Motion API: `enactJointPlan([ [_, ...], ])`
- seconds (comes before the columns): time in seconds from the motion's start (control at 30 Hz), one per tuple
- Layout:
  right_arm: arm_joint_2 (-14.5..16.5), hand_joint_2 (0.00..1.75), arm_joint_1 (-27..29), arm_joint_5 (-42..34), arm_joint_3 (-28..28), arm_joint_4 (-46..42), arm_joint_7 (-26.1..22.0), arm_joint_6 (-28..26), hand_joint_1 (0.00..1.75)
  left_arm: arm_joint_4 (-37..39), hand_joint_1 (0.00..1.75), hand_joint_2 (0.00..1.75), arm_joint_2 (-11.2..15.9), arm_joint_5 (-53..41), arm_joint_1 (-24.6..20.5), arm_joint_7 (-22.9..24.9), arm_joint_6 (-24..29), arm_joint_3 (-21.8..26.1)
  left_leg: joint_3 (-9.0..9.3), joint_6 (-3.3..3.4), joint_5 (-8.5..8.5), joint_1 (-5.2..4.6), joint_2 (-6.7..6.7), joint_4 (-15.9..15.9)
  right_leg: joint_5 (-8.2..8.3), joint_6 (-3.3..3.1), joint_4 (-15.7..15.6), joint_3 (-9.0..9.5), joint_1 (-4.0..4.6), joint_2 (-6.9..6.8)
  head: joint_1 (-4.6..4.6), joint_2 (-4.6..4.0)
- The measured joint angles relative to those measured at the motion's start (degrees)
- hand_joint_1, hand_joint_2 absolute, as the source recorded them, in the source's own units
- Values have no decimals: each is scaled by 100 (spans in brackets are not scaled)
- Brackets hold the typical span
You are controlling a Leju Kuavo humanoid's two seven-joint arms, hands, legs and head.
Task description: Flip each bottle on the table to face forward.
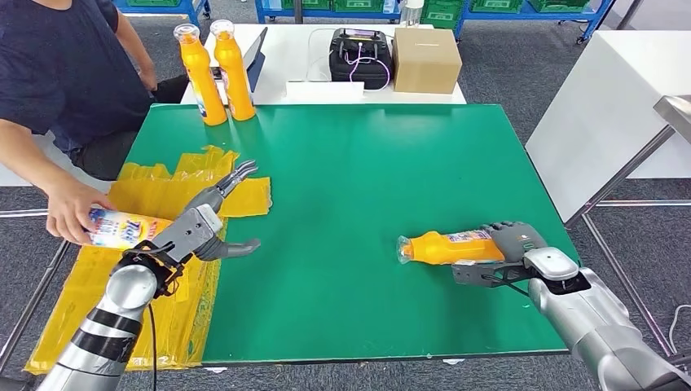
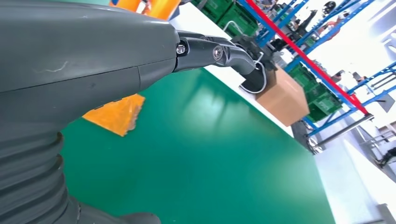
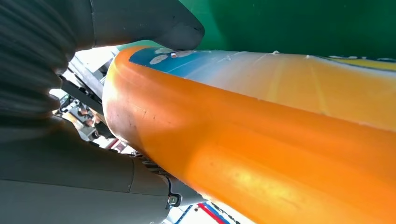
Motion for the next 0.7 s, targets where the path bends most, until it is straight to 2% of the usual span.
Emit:
enactJointPlan([
  [0.3,57,175,-19,-61,-6,75,136,-6,175,8,0,175,-52,85,-229,3,38,-109,4,10,3,-3,3,0,17,9,-6,11,-1,1,-1,0],
  [0.4,184,175,43,-459,-131,90,234,-218,175,-20,0,175,-67,354,-137,11,55,-97,0,10,2,-3,7,-1,21,12,-6,20,0,2,0,0],
  [0.5,472,175,278,-1577,-574,-158,76,-433,175,-238,0,175,-51,1530,389,39,-254,101,-5,5,-4,-4,32,-3,27,15,-4,68,3,30,5,0],
  [0.63,1048,175,1095,-4212,-1443,-1787,112,229,175,-789,0,175,-95,3354,1465,174,-863,699,-23,-15,-16,1,92,-2,29,16,1,28,14,94,3,0],
  [0.7,1292,175,1551,-4982,-1673,-2624,244,406,175,-999,0,175,-154,3647,1785,222,-957,915,-78,-13,0,1,53,-1,27,15,15,-29,12,61,-2,0],
])
